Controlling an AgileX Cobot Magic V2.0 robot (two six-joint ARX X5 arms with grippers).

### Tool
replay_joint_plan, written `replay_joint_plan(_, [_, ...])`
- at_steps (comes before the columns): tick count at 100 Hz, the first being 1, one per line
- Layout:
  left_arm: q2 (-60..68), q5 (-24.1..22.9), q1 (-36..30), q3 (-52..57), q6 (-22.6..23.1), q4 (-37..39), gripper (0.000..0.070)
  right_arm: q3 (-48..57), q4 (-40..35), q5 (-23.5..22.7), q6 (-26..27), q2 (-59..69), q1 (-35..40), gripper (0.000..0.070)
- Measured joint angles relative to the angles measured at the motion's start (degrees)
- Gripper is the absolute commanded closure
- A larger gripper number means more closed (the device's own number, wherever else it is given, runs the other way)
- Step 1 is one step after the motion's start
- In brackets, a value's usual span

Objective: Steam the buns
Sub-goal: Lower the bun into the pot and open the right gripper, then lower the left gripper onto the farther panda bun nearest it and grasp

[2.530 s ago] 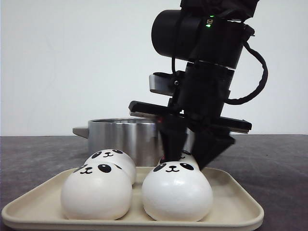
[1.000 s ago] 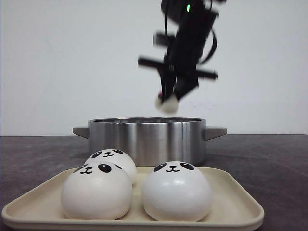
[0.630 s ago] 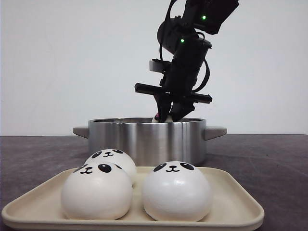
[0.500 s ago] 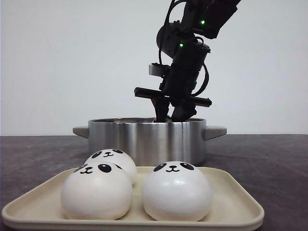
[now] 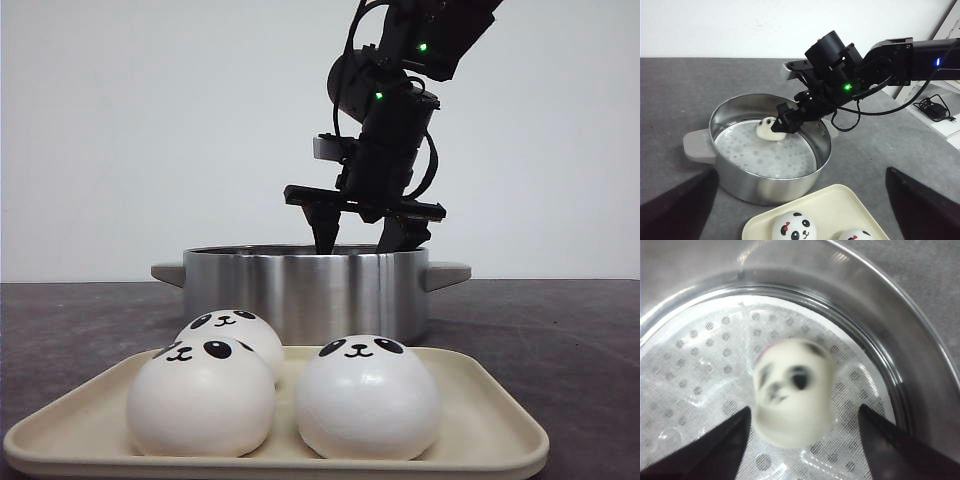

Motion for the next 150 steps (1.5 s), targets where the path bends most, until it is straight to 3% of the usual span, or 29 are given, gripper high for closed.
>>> replay_joint_plan(21, [0.02, 0.0, 0.0, 0.0, -0.72, 0.0, 0.0, 0.46, -0.72, -0.42, 0.02, 0.0, 0.0, 0.0199])
replay_joint_plan(32, [0.02, 0.0, 0.0, 0.0, -2.03, -0.07, 0.0, 2.75, -4.28, -3.58, 0.26, -0.44, -0.09, 0.0353])
replay_joint_plan(48, [0.98, 0.0, 0.0, 0.0, -3.04, -1.88, 0.0, 3.65, -6.36, -13.38, 1.14, -7.32, 0.24, 0.0618])
replay_joint_plan(54, [2.21, 0.11, 0.0, 0.0, -4.02, -2.34, 0.0, 3.87, -6.8, -14.08, 1.18, -11.78, 1.18, 0.0666])
replay_joint_plan(62, [4.5, 1.4, 0.0, 0.0, -6.12, -2.34, 0.0, 4.42, -7.19, -13.09, 1.11, -18.38, 3.39, 0.0671])
replay_joint_plan(75, [9.25, 3.56, -0.39, 0.0, -8.13, -2.71, 0.0, 4.85, -7.58, -6.47, 0.31, -29.33, 9.03, 0.0683])
replay_joint_plan(111, [24.63, 4.46, -10.32, 0.0, -9.42, -4.35, 0.0, 4.94, -12.81, 19.93, -1.55, -50.36, 25.99, 0.0683])
replay_joint_plan(129, [34.36, -0.31, -15.8, 0.0, -12.09, -2.89, 0.0, 5.01, -20.31, 27.67, -1.49, -54.05, 29.24, 0.0683])
replay_joint_plan(150, [45.38, -3.93, -17.64, 0.55, -13.11, 0.87, 0.0, 4.96, -25.29, 36.24, -0.31, -54.88, 30.47, 0.0683])
